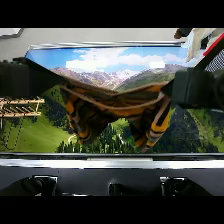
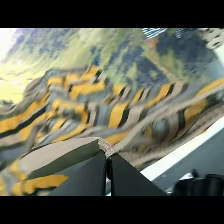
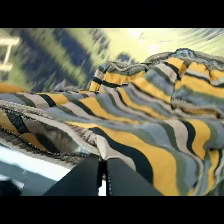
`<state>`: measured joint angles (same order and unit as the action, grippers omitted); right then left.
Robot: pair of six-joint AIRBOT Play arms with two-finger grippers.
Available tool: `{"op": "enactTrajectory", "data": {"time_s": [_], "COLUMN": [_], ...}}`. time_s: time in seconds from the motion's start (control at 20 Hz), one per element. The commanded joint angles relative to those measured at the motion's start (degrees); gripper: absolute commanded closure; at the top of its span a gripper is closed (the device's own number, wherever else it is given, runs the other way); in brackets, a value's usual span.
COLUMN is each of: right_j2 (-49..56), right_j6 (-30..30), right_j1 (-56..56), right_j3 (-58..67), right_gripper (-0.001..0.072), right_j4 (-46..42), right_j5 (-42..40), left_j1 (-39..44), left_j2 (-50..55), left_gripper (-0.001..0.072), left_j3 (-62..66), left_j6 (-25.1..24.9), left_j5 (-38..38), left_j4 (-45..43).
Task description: Fold the clothes and pants, and hang the long-sleeved shirts on hangers.
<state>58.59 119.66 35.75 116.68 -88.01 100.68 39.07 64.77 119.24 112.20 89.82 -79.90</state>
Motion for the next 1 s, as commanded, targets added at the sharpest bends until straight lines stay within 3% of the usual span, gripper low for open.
{"op": "enactTrajectory", "data": {"time_s": [0.0, 0.2, 0.3, 0.5, 0.7, 0.8, 0.95], "right_j2": [0.1, 3.6, 7.2, 10.9, 7.5, 4.0, -1.8], "right_j6": [-0.3, -6.0, -10.7, -12.5, -12.3, -9.2, -1.8], "right_j1": [0.0, 0.0, 0.0, 0.0, 0.0, 0.0, 0.0], "right_j3": [0.5, 0.4, -0.7, -9.9, -27.5, -38.4, -53.1], "right_gripper": [0.0680, 0.0680, 0.0679, 0.0681, 0.0680, 0.0681, 0.0681], "right_j4": [-0.6, -13.9, -15.3, -15.2, -16.7, -18.8, -18.1], "right_j5": [1.3, 2.9, 5.1, 2.4, -8.7, -15.0, -22.1], "left_j1": [0.0, -0.1, -0.1, -0.4, -2.4, -2.7, -2.5], "left_j2": [-0.5, 3.3, 7.1, 14.9, 21.4, 24.5, 27.4], "left_gripper": [0.0686, 0.0686, 0.0686, 0.0686, 0.0686, 0.0686, 0.0687], "left_j3": [-1.4, -7.7, -9.7, -11.5, -11.5, -11.9, -16.2], "left_j6": [3.4, 4.0, 2.6, -1.5, -3.0, -5.6, -5.2], "left_j5": [0.0, -0.3, -0.2, -0.2, -0.3, -1.2, -3.9], "left_j4": [1.3, 1.4, 1.5, 1.5, 1.5, 1.5, 1.8]}}
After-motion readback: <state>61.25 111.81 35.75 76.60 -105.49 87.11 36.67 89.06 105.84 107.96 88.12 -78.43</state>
